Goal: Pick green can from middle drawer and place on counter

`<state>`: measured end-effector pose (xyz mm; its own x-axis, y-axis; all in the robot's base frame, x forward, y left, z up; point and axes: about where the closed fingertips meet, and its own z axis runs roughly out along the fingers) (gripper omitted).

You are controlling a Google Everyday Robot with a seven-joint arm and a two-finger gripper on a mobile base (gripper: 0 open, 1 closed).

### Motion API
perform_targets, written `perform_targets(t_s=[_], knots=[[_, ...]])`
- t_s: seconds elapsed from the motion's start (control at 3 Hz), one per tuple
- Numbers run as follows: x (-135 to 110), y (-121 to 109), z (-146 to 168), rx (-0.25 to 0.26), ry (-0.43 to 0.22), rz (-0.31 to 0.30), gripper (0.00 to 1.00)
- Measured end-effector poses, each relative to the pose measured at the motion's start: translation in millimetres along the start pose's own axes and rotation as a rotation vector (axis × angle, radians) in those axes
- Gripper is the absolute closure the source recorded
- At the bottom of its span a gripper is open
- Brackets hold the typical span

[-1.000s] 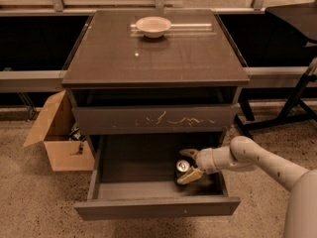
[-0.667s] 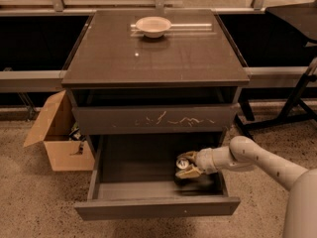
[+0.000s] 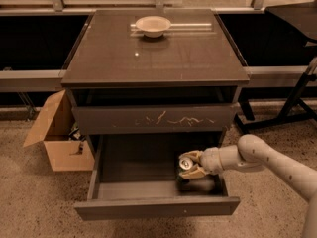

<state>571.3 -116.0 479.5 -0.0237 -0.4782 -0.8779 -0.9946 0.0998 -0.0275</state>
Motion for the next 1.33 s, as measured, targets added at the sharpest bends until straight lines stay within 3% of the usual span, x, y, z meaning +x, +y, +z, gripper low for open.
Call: perform_targets(t_s=[0.33,0.67,1.0,1.33], knots=[[-42.4,10.6,-47.4,-0.024,-0.066,-0.109,1.0],[-68.4,15.8,-83.2,-0.055,-0.114,-0.179,1.0],[-68.4,15.8,-83.2,-0.055,-0.114,-0.179,1.0],[-102.7,13.0,-98.0,-0.048,-0.108,-0.21,1.0]])
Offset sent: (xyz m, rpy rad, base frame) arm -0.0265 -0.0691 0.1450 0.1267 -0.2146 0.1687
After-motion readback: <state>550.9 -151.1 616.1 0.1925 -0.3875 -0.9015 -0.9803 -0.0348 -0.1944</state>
